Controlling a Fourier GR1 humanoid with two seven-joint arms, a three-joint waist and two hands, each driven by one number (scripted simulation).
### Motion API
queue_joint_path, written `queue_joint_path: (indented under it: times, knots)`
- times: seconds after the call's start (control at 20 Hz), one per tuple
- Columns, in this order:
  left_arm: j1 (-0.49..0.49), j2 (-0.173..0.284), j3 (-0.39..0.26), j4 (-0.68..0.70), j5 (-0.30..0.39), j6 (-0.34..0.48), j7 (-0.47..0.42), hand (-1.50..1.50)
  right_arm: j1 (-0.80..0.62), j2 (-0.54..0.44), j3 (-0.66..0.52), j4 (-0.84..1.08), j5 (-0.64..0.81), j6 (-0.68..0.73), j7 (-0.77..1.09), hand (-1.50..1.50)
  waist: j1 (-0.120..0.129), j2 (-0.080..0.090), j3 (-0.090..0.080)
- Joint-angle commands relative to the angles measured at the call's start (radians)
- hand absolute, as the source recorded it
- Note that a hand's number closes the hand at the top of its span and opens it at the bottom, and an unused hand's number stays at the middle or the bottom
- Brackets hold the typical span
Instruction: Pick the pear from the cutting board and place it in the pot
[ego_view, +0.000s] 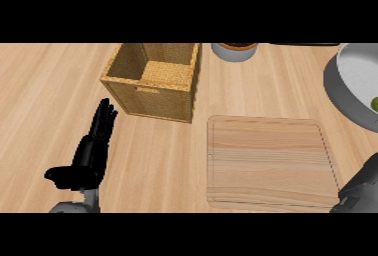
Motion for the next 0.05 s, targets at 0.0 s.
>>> queue_joint_path:
  times: [0.0]
  knots:
    - [0.007, -0.020, -0.010, 0.018, -0.017, 0.019, -0.011, 0.00, 0.027, 0.000, -0.022, -0.030, 0.001, -0.081, 0.050, -1.50, 0.001, -0.004, 0.000]
